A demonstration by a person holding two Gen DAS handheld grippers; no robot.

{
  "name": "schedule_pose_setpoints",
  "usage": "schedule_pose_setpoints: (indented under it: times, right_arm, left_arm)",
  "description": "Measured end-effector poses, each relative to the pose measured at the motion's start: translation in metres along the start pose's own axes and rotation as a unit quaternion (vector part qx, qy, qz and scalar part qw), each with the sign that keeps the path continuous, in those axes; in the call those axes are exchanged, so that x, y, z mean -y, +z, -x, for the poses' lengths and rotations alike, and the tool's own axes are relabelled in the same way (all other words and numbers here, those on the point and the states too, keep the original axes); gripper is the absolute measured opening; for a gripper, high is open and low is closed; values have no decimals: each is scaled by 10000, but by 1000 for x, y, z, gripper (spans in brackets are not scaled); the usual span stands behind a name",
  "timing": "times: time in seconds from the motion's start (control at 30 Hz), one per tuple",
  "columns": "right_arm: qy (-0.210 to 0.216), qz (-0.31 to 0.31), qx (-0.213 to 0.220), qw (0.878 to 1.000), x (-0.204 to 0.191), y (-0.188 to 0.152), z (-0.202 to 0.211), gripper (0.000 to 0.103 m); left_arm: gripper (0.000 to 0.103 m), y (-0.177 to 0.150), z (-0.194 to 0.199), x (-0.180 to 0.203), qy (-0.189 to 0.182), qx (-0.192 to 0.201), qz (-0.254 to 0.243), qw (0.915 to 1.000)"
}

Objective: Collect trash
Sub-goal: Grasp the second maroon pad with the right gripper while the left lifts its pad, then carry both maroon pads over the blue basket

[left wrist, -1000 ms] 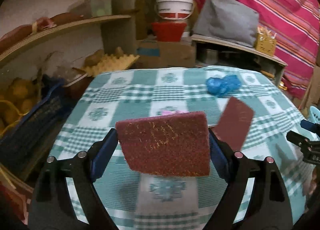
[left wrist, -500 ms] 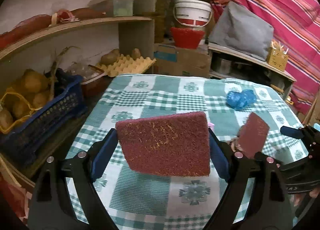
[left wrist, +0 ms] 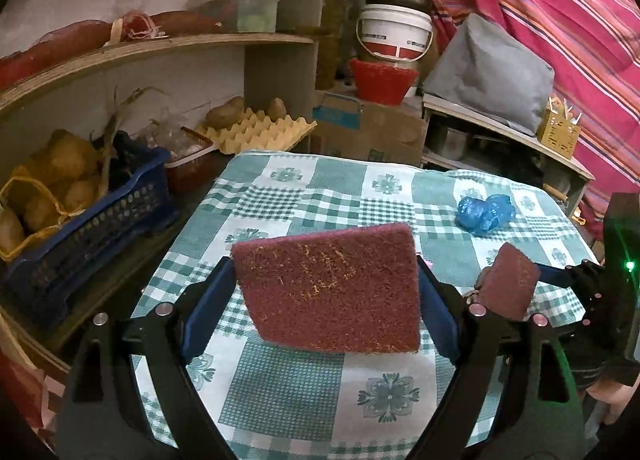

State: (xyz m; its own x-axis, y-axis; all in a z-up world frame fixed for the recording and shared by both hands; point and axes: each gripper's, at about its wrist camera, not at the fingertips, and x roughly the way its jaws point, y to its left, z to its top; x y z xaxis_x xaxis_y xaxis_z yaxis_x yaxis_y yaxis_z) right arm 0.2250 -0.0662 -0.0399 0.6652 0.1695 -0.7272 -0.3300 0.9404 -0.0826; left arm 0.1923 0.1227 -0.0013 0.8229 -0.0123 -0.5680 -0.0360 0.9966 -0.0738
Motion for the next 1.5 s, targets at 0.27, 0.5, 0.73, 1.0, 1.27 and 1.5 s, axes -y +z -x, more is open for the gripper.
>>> schedule_pose_setpoints:
  times: [0.27,0.5,0.73,1.0,1.27,1.5]
  right_arm:
    - [-102,-487,468,9977,39,-7,46,91]
    - [-614,-1112,588,9902,109,-42,86,91]
    - [-1241,-1849,643,9728,193,-88,118,91]
    - [-1798,-2179,724,9565,254,-121,149,91]
    - [-2107,-2285,721,9477,294,-149,182,91]
    - [-2217,-2506,676,9399,325,-173,203,91]
  left_arm:
    - [84,1,1,16,-71,41,-42,10000]
    - [84,0,1,46,-186,77,-198,9996]
    - [84,-1,1,81,-321,101,-249,9991]
    - [84,-6,11,143,-436,254,-647,9966]
    - [84,-18,25,209,-701,325,-967,9923]
    - [84,-27,33,270,-939,365,-1253,9870]
